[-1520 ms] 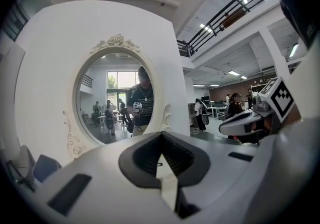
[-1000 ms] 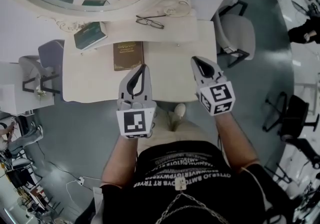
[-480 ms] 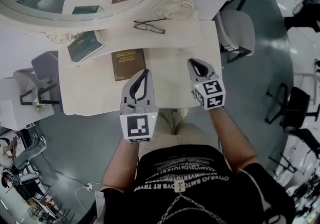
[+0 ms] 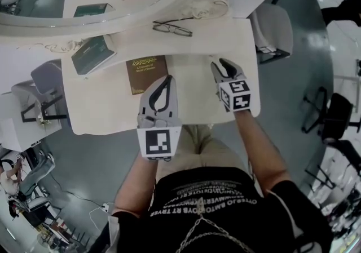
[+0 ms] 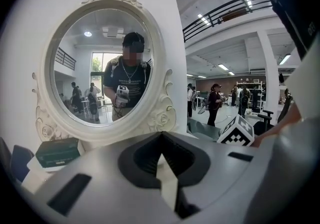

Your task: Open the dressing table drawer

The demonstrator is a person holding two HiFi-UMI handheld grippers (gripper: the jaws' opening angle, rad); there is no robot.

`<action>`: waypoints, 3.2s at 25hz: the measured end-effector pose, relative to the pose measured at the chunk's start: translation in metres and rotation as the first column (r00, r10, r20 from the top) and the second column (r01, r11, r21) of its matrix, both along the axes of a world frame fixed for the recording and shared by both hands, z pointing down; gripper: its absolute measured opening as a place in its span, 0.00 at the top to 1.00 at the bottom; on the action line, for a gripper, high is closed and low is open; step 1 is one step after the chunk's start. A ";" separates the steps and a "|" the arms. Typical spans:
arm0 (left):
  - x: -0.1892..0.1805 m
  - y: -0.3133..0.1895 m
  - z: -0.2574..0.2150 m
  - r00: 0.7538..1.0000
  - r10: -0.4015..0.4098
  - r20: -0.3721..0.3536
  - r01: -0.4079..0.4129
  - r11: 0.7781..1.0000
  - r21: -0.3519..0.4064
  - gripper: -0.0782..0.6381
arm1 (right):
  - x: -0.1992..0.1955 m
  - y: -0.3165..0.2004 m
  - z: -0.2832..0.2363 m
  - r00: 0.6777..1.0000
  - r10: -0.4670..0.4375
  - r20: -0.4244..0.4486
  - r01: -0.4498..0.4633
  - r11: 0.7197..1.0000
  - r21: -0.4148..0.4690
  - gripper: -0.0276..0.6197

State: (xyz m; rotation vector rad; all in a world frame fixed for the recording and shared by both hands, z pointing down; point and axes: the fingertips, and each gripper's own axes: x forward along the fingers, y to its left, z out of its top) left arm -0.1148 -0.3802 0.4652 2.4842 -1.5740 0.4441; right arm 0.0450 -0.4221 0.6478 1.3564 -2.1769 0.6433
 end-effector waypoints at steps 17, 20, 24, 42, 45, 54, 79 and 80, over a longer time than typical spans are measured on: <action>-0.012 0.000 0.016 1.000 -0.003 0.000 0.003 1.000 -0.008 0.89 | -0.008 -0.034 0.054 0.995 0.076 -0.060 -0.081 0.994 -0.076 0.81; -0.014 0.003 0.017 1.000 -0.005 0.005 0.005 1.000 -0.007 0.89 | -0.008 -0.035 0.056 0.995 0.077 -0.071 -0.082 0.994 -0.070 0.81; -0.015 0.008 0.017 1.000 -0.015 0.000 0.015 1.000 -0.022 0.89 | -0.009 -0.034 0.055 0.993 0.068 -0.092 -0.075 0.995 -0.070 0.82; -0.010 0.020 0.008 1.000 -0.016 0.004 0.016 1.000 0.005 0.89 | -0.005 -0.005 0.055 0.995 0.051 -0.087 -0.062 0.991 -0.118 0.83; -0.008 0.024 0.007 1.000 -0.016 0.009 0.016 1.000 0.005 0.89 | -0.005 0.001 0.056 0.995 0.049 -0.083 -0.059 0.990 -0.124 0.83; -0.009 0.028 0.003 1.000 -0.031 0.002 0.031 0.999 0.011 0.89 | -0.005 0.011 0.058 0.996 0.039 -0.081 -0.050 0.990 -0.135 0.83; -0.001 0.030 -0.002 0.999 -0.033 -0.003 0.033 0.999 0.024 0.89 | -0.002 0.046 0.060 0.998 0.018 -0.060 -0.028 0.985 -0.168 0.83; -0.001 0.031 -0.002 0.999 -0.034 -0.004 0.034 0.999 0.025 0.89 | -0.003 0.047 0.060 0.998 0.017 -0.058 -0.027 0.985 -0.170 0.83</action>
